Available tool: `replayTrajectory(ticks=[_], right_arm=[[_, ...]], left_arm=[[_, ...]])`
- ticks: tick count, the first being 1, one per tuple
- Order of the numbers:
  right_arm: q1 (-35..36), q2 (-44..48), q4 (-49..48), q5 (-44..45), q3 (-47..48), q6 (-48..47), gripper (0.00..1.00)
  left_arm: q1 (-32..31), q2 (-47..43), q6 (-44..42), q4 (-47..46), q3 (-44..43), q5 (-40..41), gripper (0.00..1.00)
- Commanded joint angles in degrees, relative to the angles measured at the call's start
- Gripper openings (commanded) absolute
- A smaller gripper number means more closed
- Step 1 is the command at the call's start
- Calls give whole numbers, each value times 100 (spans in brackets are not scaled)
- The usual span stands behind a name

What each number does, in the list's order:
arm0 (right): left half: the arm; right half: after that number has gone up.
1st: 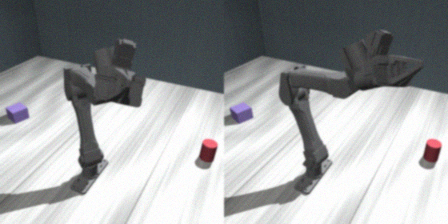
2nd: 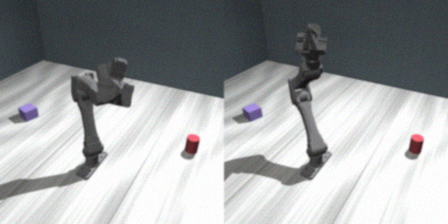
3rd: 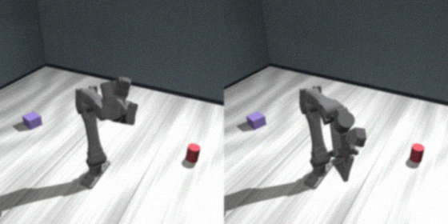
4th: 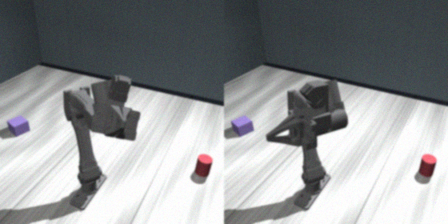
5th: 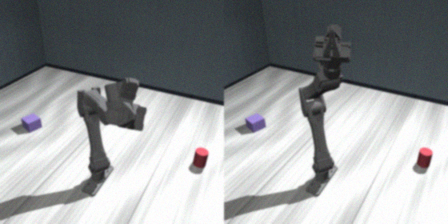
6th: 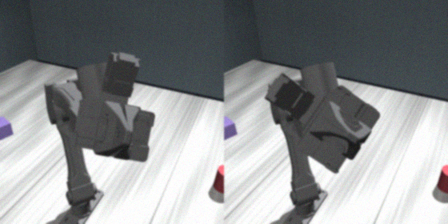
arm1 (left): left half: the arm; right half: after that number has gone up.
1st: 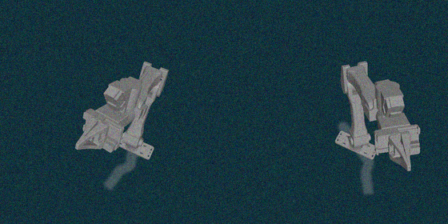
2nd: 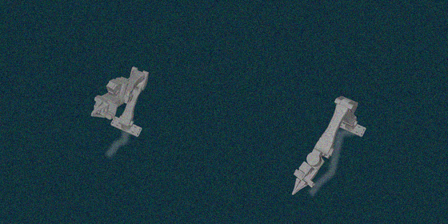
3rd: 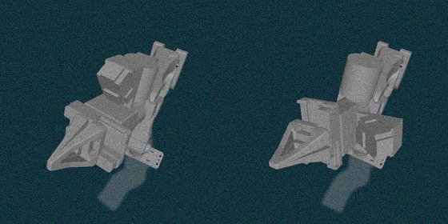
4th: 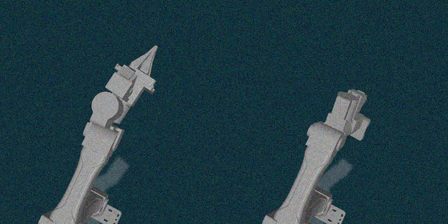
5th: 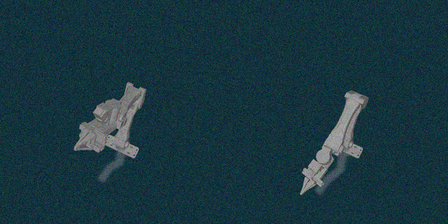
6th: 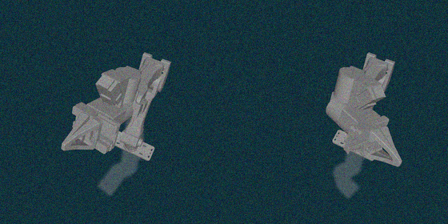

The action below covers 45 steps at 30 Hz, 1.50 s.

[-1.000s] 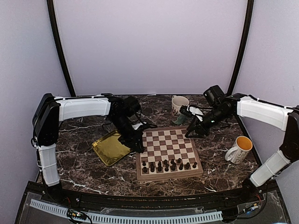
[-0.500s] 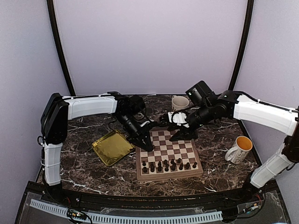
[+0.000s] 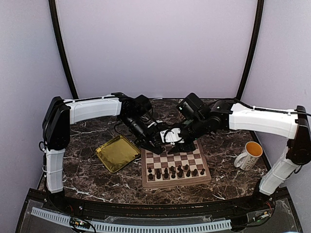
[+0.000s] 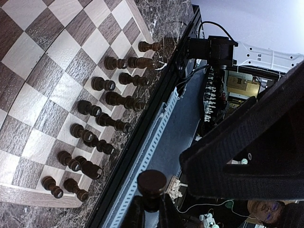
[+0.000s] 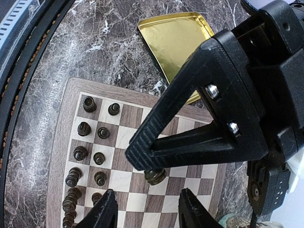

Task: Set up the chess pieces on the board
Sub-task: Pass from the left arm to the right, then pass from the right arm to the left

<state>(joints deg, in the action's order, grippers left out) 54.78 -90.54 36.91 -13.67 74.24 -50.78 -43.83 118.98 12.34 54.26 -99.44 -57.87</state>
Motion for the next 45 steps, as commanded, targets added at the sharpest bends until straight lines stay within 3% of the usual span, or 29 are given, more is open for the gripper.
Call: replayTrajectory(ticks=[1, 8, 18, 22, 26, 31, 34, 38, 42, 45], right_arm=[[134, -207, -273, 221, 149, -43, 44], [264, -410, -334, 349, 165, -72, 42], [296, -477, -413, 424, 118, -81, 28], [292, -525, -379, 448, 117, -69, 19], [283, -461, -335, 486, 76, 72, 16], [74, -131, -382, 234, -136, 352, 15], [-176, 240, -273, -252, -223, 604, 15], [-663, 474, -139, -1172, -355, 964, 15], [-1162, 637, -105, -2026, -540, 1314, 15], [-1532, 663, -89, -2737, -608, 1594, 15]], left_arm=[[-2, -46, -100, 173, -122, -196, 9], [-7, -50, -107, 175, -111, -226, 9], [-2, -41, -100, 168, -80, -255, 10], [-2, -51, -110, 186, -142, -221, 14], [14, -71, -189, 296, -336, 41, 16], [74, -391, -181, 7, -357, 707, 26], [74, -784, -78, -690, -116, 906, 33], [63, -1525, 171, -2334, 664, 1793, 36], [16, -2383, 963, -4805, 2058, 2438, 37], [-291, -2888, 459, -5993, 2778, 2875, 37]])
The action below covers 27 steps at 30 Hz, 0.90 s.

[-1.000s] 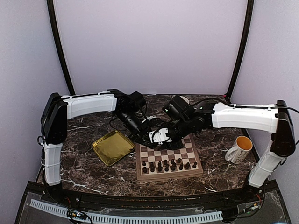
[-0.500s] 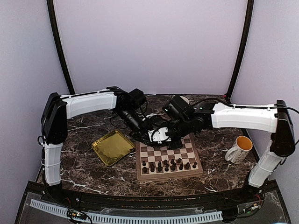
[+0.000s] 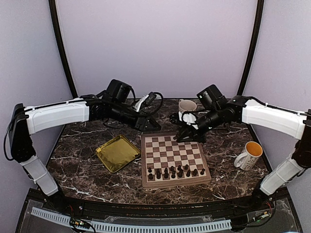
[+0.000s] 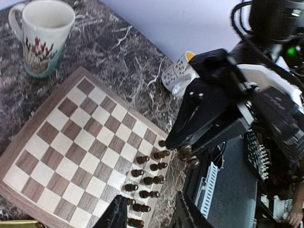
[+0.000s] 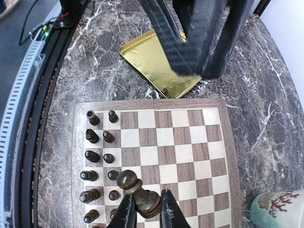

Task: Set up the chess pieces on the board
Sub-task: Pass from the right arm to the left

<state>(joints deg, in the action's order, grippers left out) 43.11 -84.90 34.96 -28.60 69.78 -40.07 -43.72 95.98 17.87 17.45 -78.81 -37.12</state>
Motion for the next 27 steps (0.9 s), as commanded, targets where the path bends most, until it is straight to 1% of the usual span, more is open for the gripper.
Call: replayTrajectory(ticks=[1, 4, 6, 11, 14, 18, 27], right_arm=[[-478, 85, 122, -1487, -173, 613, 15], [-764, 62, 164, -2234, -213, 813, 15], [-875, 70, 84, -2594, -276, 939, 15], [-979, -11, 161, -2869, -215, 1039, 15], [-1018, -41, 164, -2929, -210, 1054, 15], [-1029, -48, 165, -2965, -228, 1059, 15], [-1050, 0, 150, -3021, -297, 1042, 15]], left_arm=[[-448, -716, -427, -2550, 850, 983, 37], [-840, -972, -1264, -3265, 1228, 1427, 36], [-957, -927, -1505, -3509, 1281, 1465, 36], [-1325, -571, -2042, -3297, 916, 1338, 38], [-1471, -374, -2190, -3122, 676, 1336, 38], [-1505, -215, -2239, -2922, 545, 1472, 36], [-1502, -57, -2309, -2607, 391, 1675, 25]])
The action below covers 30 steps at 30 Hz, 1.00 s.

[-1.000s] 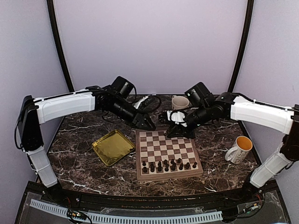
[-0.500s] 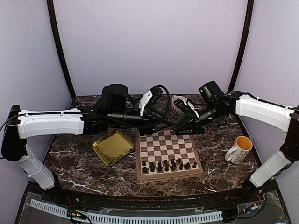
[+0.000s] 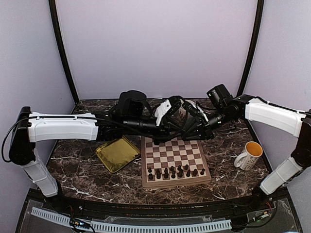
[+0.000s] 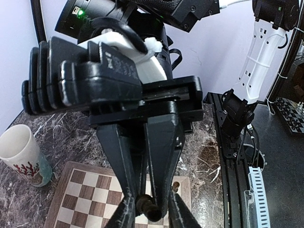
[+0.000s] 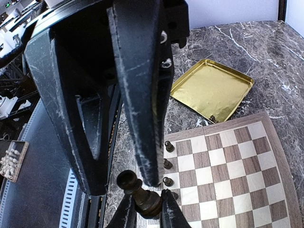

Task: Set up the chess pieces on the board
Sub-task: Pass from the right arm to the left

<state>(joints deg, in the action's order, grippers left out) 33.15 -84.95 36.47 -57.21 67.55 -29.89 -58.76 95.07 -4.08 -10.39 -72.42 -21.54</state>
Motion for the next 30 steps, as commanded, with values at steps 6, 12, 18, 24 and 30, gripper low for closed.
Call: replayTrajectory(ticks=[6, 12, 18, 24, 30], right_arm=[[-54, 24, 5, -185, -95, -10, 15], [-80, 13, 9, -205, -84, -8, 16], [-84, -13, 14, -237, -75, 1, 16], [-89, -13, 8, -180, -102, 1, 16], [-162, 201, -69, 173, -304, -25, 25]], left_arm=[[-2, 65, -109, 228, -244, 188, 22], [3, 112, -186, 355, -264, 216, 27], [-1, 183, -208, 453, -313, 190, 25], [-4, 247, -225, 485, -386, 143, 13], [-1, 359, -296, 678, -578, 148, 6]])
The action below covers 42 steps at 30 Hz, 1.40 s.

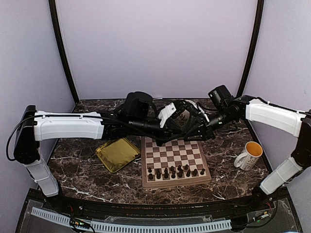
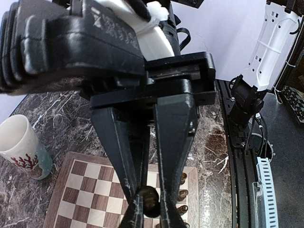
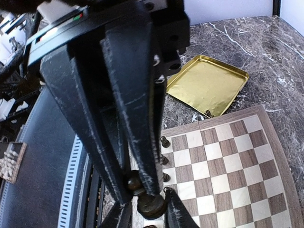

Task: Set up the chess pieces on the board
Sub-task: Pass from the right arm to the left, then place the pawn on b7.

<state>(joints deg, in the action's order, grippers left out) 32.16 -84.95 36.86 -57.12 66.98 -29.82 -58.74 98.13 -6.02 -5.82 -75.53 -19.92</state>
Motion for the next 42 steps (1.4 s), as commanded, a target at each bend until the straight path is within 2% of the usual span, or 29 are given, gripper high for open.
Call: replayTrajectory(ticks=[1, 4, 8, 12, 16, 24, 34, 42], right_arm=[[-111, 283, -157, 238, -312, -22, 27], [-279, 571, -152, 512, -523, -110, 33], [-662, 946, 132, 1432, -876, -537, 37], [-1779, 1239, -220, 1002, -1280, -307, 40], [-2244, 1326, -370, 1098, -1259, 10, 40], [-2275, 1702, -692, 1610, -1462, 102, 41], [-2271, 1791, -698, 1689, -1618, -21, 41], [-2276, 1765, -650, 1641, -1627, -78, 41]], left_arm=[[-2, 83, -121, 260, -302, -12, 6], [0, 187, -162, 411, -447, 58, 6], [3, 361, -254, 753, -716, 218, 6], [-1, 668, -397, 1372, -1172, 280, 7], [-33, 1070, -519, 2039, -1767, 100, 7], [-269, 1880, -900, 2949, -2641, 199, 7], [-498, 2898, -1125, 3825, -3692, 337, 8], [-654, 3357, -1250, 4174, -4075, 618, 8]])
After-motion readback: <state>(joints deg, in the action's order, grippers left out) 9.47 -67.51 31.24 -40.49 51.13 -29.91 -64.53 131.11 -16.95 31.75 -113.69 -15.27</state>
